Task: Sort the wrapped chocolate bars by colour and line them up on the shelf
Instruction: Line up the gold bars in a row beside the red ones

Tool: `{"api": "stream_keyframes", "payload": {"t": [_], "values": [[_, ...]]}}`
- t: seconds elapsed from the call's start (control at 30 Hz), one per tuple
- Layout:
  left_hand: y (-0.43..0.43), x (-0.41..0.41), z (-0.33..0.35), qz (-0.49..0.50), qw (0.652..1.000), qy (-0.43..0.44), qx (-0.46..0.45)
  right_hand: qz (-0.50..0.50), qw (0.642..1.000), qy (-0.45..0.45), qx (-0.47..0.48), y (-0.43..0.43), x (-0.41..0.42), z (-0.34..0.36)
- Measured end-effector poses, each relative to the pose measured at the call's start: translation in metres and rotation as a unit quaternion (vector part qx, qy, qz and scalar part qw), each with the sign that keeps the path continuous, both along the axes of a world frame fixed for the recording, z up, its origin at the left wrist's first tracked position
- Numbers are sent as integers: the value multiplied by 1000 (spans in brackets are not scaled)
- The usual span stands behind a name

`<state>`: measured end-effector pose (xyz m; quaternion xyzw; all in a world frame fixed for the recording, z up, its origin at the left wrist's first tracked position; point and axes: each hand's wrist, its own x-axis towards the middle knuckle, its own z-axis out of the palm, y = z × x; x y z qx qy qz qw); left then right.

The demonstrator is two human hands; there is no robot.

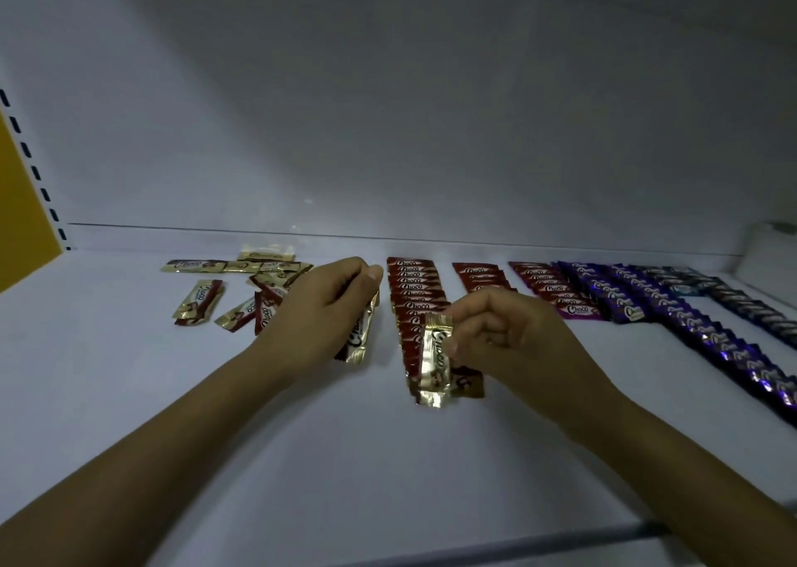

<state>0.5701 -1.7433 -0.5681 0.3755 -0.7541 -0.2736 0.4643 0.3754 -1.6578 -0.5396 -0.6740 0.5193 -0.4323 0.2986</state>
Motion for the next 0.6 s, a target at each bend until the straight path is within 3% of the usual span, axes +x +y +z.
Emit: {"api": "stream_keyframes", "payload": {"t": [0.07, 0.13, 0.23, 0.37, 0.43, 0.6], "values": [[0, -1, 0, 0, 1000, -2, 5, -1, 986, 124, -112, 8, 1, 1], [-1, 0, -1, 4, 1000, -2, 7, 7, 941, 270, -203, 17, 4, -1], [-1, 1, -1, 6, 1000, -4, 8, 59, 887, 422, -177, 27, 8, -6], [0, 1, 0, 11, 1000, -6, 16, 137, 906, 392, -84, 38, 0, -5], [0, 0, 0, 12, 1000, -12, 7, 99, 927, 355, -75, 38, -10, -7], [1, -1, -2, 2, 999, -43, -9, 63, 927, 366, -47, 32, -22, -22]]}}
